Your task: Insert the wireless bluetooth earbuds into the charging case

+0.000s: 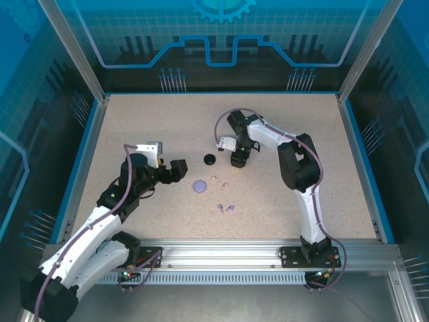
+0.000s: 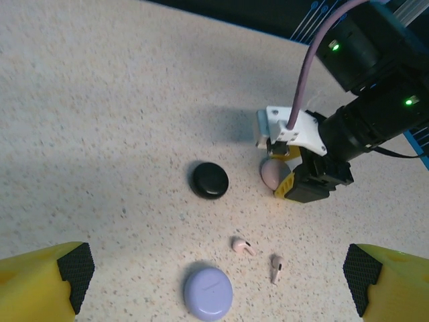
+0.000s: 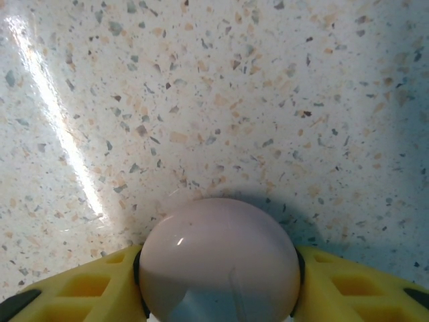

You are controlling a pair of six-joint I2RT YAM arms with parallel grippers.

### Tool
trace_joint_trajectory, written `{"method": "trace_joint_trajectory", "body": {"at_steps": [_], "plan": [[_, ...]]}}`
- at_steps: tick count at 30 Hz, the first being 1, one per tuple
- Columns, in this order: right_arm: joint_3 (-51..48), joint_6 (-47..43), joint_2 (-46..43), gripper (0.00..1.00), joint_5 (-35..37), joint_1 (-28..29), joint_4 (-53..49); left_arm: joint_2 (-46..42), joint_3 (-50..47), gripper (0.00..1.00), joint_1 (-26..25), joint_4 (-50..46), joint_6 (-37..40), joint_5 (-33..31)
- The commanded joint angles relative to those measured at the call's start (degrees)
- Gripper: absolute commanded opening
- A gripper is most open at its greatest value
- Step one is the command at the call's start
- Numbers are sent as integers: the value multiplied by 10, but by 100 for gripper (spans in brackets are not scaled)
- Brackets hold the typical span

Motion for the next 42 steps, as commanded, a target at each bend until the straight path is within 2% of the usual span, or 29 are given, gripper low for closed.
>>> {"method": "trace_joint_trajectory", "body": {"at_steps": [1, 8, 14, 20, 27, 37, 42], "plan": [[-39, 20, -37, 49, -40, -4, 31, 27, -18, 99, 11, 48, -52, 53], [-144, 62, -148, 48, -78, -8, 117, 126, -25, 96, 56, 150, -140, 206], [-236, 103, -248, 48, -115, 0, 193, 215, -25, 88, 58, 263, -201, 288], [-307, 137, -327, 48, -145, 14, 243, 279, -30, 83, 49, 389, -261, 340], [-359, 175, -383, 48, -164, 39, 290, 352, -14, 83, 6, 479, -297, 367], [-359, 178, -400, 48, -159, 60, 282, 409, 30, 81, -52, 477, -287, 363], [-359, 177, -400, 48, -162, 68, 279, 423, 44, 74, -58, 475, -284, 362]]}}
